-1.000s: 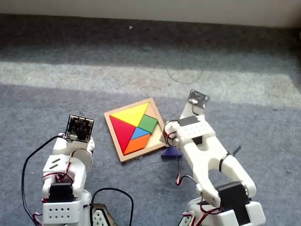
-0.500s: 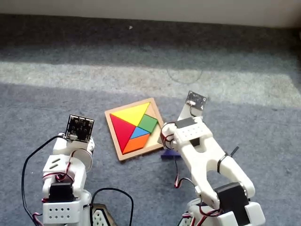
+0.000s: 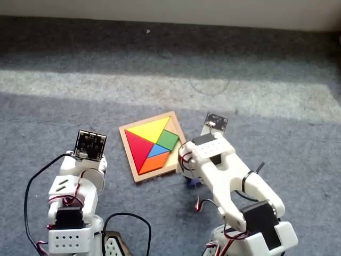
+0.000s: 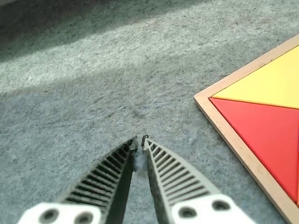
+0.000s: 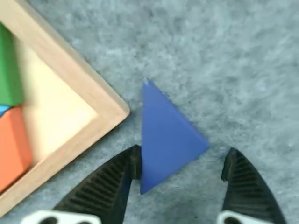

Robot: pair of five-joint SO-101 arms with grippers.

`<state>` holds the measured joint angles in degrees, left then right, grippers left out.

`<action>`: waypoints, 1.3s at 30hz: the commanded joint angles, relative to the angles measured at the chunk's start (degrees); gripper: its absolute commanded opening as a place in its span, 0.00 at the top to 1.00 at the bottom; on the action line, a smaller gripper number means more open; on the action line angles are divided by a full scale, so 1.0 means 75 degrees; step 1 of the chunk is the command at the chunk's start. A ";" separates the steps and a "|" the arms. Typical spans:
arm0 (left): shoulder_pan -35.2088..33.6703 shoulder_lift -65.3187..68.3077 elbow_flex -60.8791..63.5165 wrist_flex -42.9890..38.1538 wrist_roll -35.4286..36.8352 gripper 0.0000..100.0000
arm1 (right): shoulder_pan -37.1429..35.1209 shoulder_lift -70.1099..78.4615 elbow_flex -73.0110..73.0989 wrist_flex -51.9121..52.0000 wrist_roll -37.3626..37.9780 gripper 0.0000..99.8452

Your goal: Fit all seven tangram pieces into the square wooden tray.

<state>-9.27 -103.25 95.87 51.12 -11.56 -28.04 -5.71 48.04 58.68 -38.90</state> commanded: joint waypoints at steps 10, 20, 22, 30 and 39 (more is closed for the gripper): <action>-0.0064 -0.0100 0.0170 0.0047 -0.0070 0.95 | 0.0369 0.0029 0.0240 -0.1776 0.0703 0.72; -0.0064 -0.0100 0.0170 0.0047 -0.0070 0.95 | 0.0358 -0.0053 0.0205 -0.1811 0.0715 0.72; -0.0064 -0.0100 0.0170 0.0047 -0.0070 0.95 | 0.0346 -0.0053 0.0193 -0.1811 0.0727 0.72; -0.0064 -0.0100 0.0170 0.0047 -0.0070 0.95 | 0.0369 -0.0053 0.0193 -0.1811 0.1196 0.77; -0.0064 -0.0100 0.0170 0.0047 -0.0070 0.95 | 0.0369 -0.0053 0.0193 -0.1811 0.1758 0.94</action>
<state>-9.27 -103.25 95.87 51.12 -11.56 -25.32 -6.59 49.98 49.63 -28.09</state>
